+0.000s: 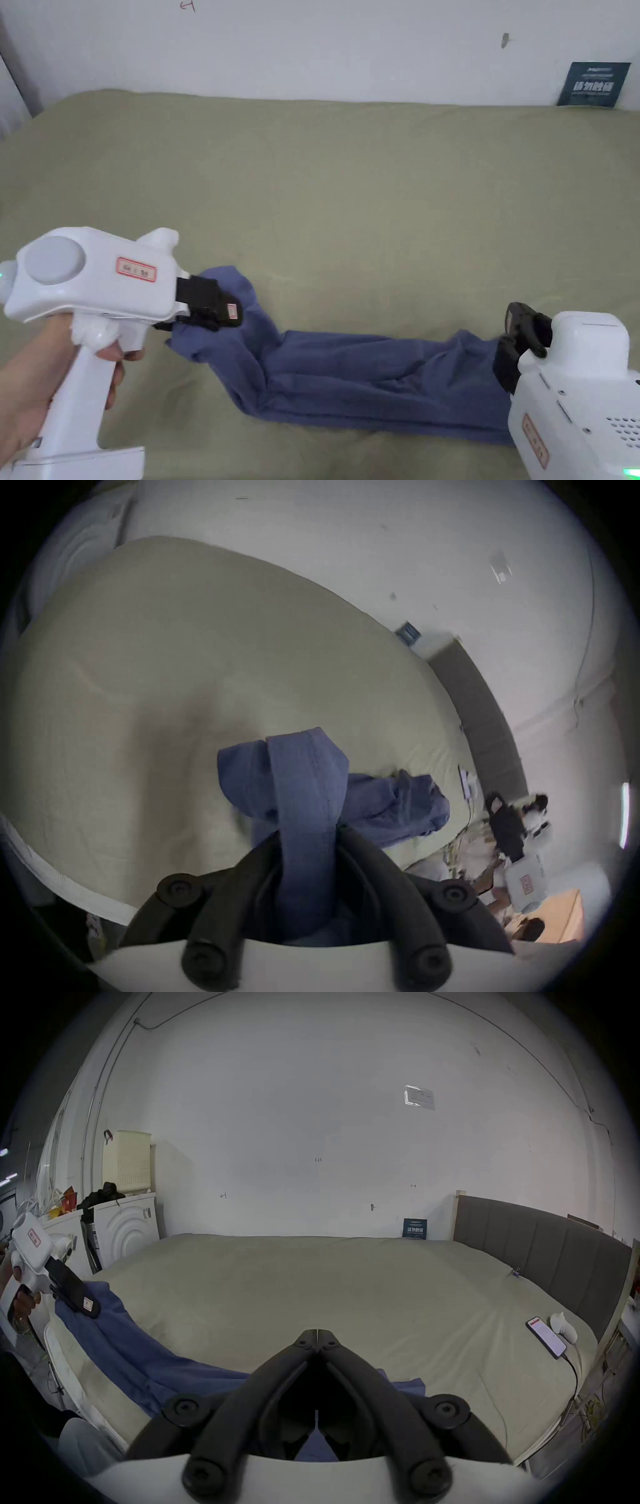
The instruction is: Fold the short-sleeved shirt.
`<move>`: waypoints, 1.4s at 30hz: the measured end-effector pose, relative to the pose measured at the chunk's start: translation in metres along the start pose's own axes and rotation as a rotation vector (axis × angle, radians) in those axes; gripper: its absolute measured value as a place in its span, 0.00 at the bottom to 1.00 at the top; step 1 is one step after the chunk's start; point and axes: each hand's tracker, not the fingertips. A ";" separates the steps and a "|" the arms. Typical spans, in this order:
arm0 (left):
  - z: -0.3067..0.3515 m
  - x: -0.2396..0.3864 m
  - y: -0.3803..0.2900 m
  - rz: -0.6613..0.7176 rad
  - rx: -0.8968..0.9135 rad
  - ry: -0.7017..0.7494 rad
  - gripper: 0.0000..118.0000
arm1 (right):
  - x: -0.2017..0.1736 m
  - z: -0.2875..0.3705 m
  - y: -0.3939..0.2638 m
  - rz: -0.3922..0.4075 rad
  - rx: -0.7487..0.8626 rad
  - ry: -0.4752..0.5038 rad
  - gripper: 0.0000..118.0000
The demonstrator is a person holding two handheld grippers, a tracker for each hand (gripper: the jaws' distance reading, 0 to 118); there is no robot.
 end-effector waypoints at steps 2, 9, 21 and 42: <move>-0.026 0.035 -0.001 -0.071 -0.033 0.028 0.07 | 0.006 0.002 -0.001 -0.007 -0.002 -0.013 0.00; -0.140 0.083 -0.003 -0.123 -0.161 0.053 0.07 | 0.027 0.002 -0.012 -0.045 -0.030 -0.047 0.00; -0.153 0.077 -0.017 -0.069 -0.067 -0.127 0.72 | 0.045 -0.006 -0.024 -0.084 -0.088 -0.068 0.00; -0.250 0.045 -0.040 0.127 -0.194 -0.311 0.00 | 0.044 -0.017 -0.030 -0.072 -0.130 -0.066 0.00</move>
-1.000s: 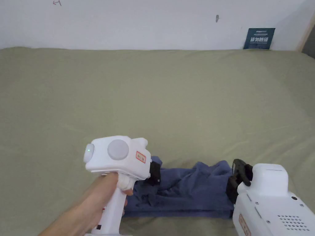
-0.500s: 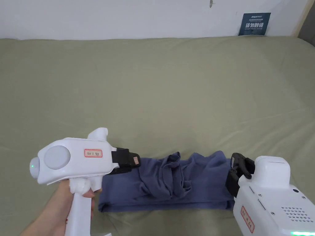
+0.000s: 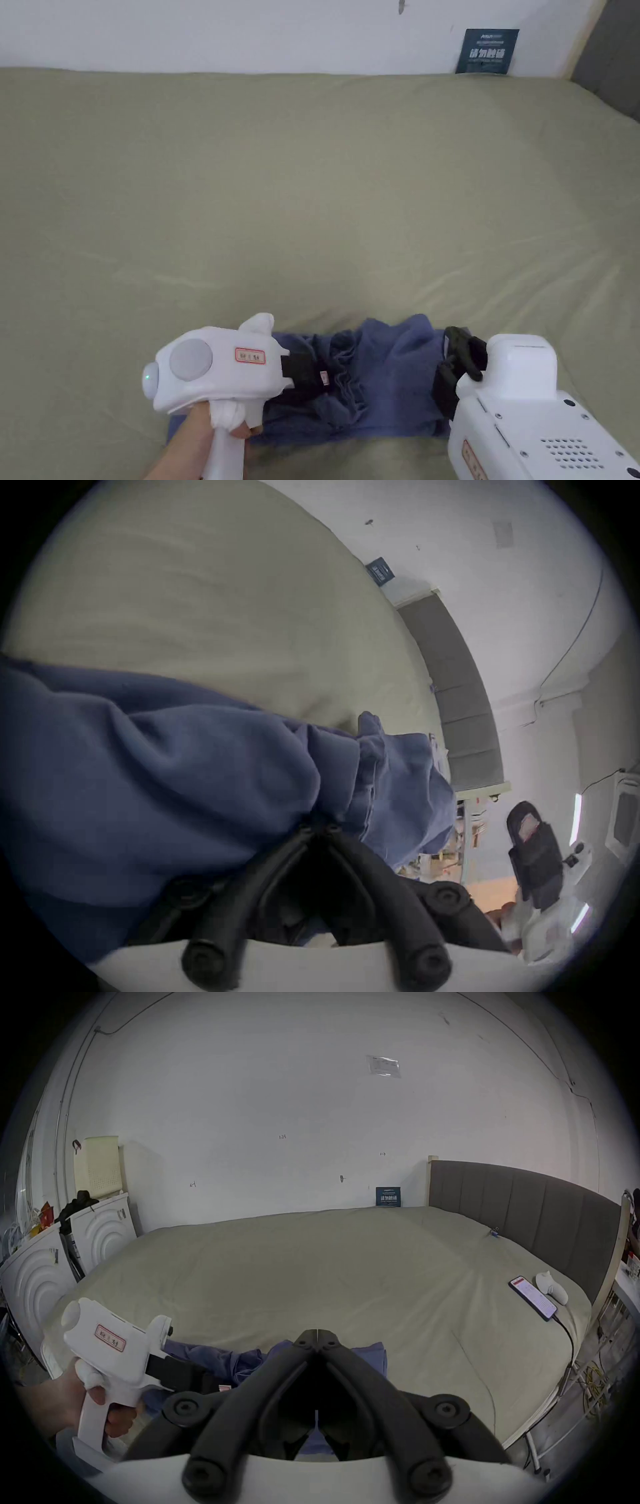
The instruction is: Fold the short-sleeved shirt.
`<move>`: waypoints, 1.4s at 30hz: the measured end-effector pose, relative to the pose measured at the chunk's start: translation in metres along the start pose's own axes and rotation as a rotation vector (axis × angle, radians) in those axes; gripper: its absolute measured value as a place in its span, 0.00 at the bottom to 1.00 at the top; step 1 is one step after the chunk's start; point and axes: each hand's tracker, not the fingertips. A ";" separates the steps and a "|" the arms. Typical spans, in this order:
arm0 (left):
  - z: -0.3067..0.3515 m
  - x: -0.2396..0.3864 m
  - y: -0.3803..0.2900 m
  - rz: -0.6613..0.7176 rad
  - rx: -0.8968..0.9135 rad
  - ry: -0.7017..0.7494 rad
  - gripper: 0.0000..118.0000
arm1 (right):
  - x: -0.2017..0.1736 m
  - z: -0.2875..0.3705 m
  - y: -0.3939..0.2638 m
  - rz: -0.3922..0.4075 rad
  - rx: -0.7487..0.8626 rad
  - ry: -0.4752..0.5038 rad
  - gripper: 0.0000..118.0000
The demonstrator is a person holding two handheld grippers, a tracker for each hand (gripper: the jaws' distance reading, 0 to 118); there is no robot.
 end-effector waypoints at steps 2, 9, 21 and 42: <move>0.027 0.006 0.003 -0.026 0.000 0.021 0.00 | -0.003 -0.001 0.000 0.007 -0.002 0.001 0.00; 0.148 -0.017 0.006 -0.087 0.151 0.082 0.00 | -0.019 -0.005 0.002 0.016 0.009 0.021 0.00; 0.146 -0.106 0.012 0.055 0.105 0.009 0.92 | -0.045 -0.009 -0.002 0.065 -0.007 0.053 0.00; 0.263 -0.064 -0.012 0.071 0.287 0.183 0.10 | -0.032 0.012 0.015 0.073 0.049 0.046 0.00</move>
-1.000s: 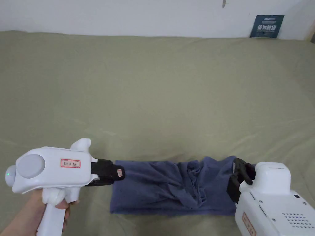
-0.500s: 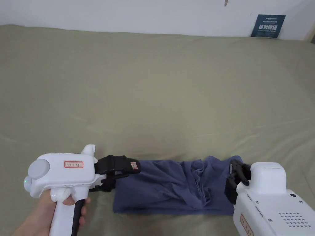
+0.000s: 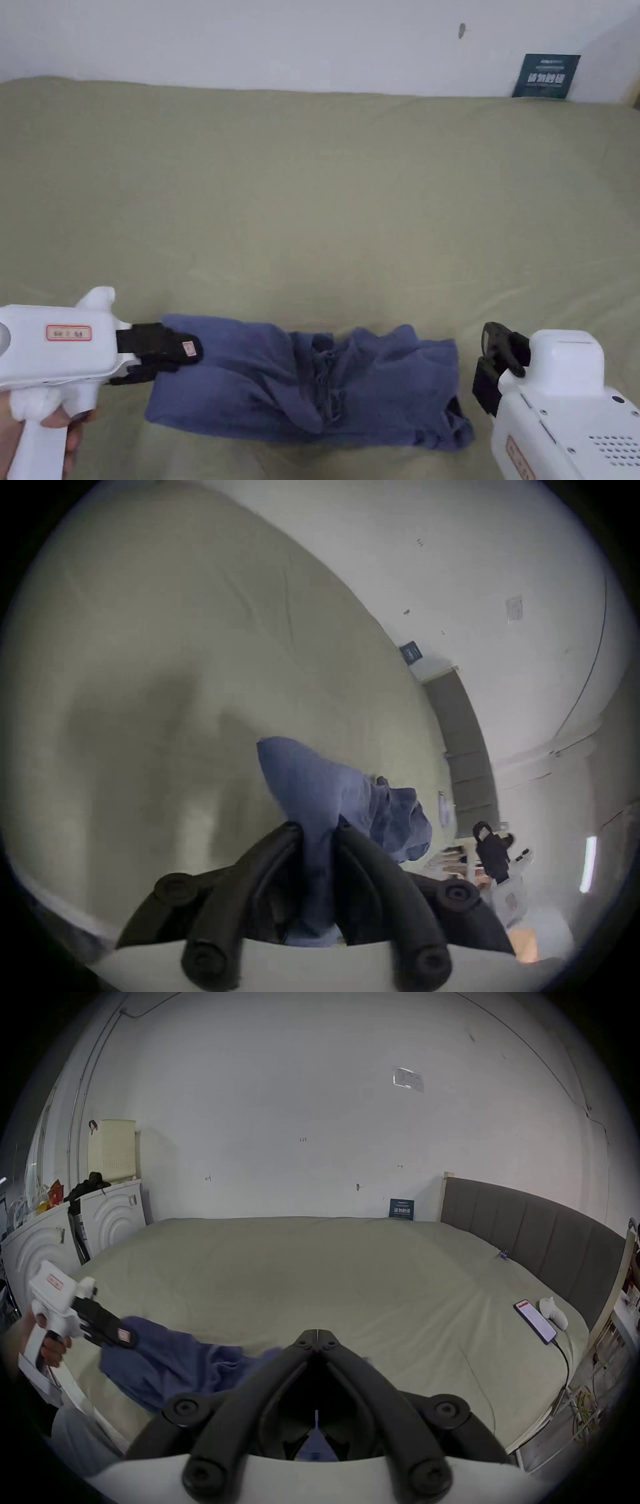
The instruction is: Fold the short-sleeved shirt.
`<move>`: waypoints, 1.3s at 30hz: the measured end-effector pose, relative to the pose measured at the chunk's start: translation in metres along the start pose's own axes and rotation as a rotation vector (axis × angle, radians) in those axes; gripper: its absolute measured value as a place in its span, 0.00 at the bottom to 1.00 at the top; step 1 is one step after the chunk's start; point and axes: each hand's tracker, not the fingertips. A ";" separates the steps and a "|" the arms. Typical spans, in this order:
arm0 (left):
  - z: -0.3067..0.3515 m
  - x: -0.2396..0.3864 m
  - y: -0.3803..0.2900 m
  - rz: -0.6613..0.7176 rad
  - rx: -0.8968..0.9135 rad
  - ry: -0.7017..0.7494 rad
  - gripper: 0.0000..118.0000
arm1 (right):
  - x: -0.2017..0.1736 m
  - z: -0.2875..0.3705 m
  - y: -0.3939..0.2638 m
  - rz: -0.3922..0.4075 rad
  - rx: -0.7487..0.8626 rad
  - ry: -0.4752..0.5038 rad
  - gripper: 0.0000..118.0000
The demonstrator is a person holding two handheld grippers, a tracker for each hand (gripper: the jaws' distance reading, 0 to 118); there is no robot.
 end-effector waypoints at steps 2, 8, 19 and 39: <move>0.031 0.003 0.012 -0.074 0.079 0.092 0.10 | -0.003 0.000 0.001 -0.001 0.004 0.017 0.00; 0.048 0.063 0.005 -0.131 0.072 0.129 0.10 | -0.011 0.005 0.003 -0.014 0.025 0.038 0.00; -0.072 0.188 -0.031 -0.338 -0.119 0.220 0.10 | 0.007 0.013 0.007 -0.038 0.049 0.011 0.00; -0.128 0.141 -0.053 -0.183 -0.153 -0.169 0.00 | 0.032 0.000 -0.012 -0.088 -0.021 -0.040 0.00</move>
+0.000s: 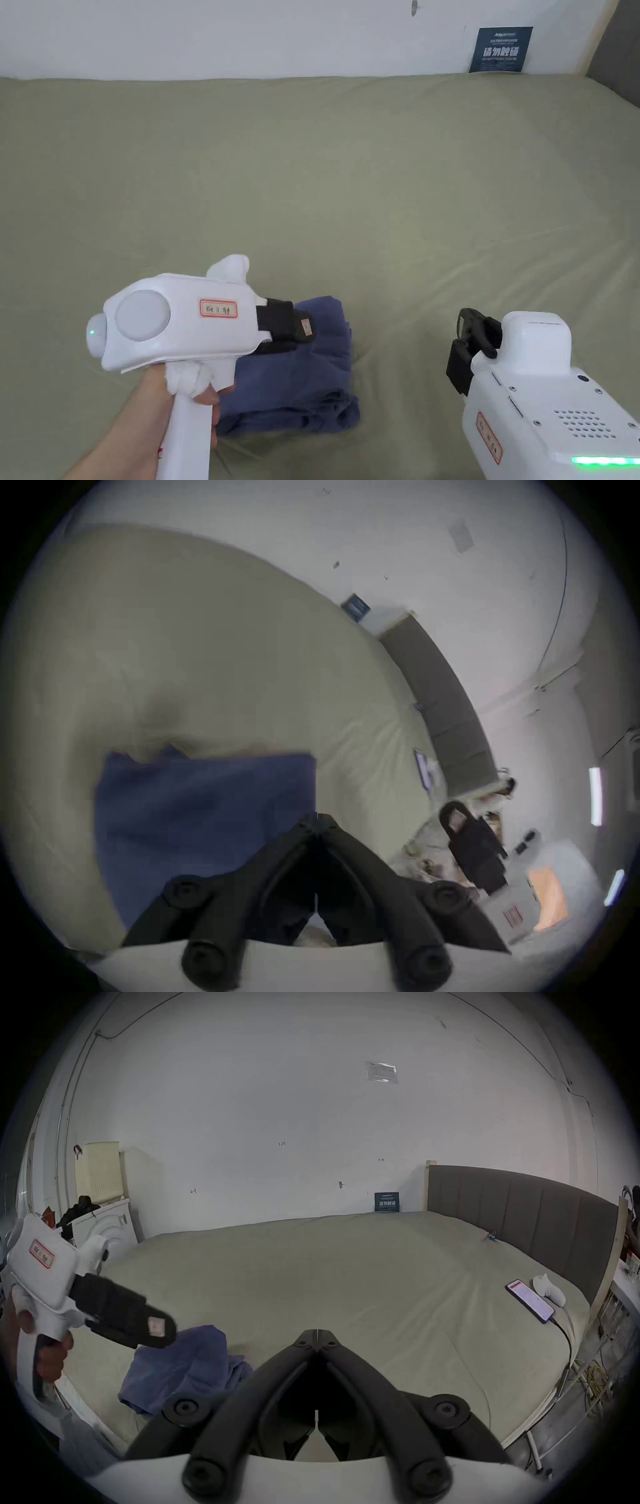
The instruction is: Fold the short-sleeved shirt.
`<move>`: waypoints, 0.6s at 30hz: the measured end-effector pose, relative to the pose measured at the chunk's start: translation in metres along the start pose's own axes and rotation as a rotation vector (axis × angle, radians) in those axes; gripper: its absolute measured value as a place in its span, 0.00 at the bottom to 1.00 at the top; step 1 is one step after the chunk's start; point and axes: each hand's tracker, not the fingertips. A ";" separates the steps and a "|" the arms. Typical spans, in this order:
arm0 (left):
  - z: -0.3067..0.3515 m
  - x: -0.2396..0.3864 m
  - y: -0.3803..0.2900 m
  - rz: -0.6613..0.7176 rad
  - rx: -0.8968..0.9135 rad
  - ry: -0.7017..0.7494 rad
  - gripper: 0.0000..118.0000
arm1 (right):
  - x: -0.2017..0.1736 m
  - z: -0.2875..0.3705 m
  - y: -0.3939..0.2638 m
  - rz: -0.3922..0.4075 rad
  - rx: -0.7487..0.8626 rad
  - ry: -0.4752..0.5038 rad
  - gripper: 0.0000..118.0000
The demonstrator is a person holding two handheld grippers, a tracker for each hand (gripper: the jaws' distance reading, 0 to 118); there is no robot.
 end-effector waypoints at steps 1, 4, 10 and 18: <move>-0.010 -0.008 0.000 0.022 -0.049 -0.047 0.00 | -0.002 -0.001 -0.001 -0.003 -0.005 0.001 0.00; -0.040 -0.034 -0.014 0.048 -0.125 -0.118 0.00 | -0.006 -0.003 -0.005 -0.007 -0.025 0.009 0.00; -0.083 -0.069 -0.026 0.093 -0.130 -0.139 0.00 | -0.008 -0.007 -0.013 0.013 -0.075 0.025 0.00; -0.003 -0.037 -0.001 -0.011 -0.035 -0.104 0.00 | -0.019 -0.050 0.009 -0.175 -0.273 0.429 0.00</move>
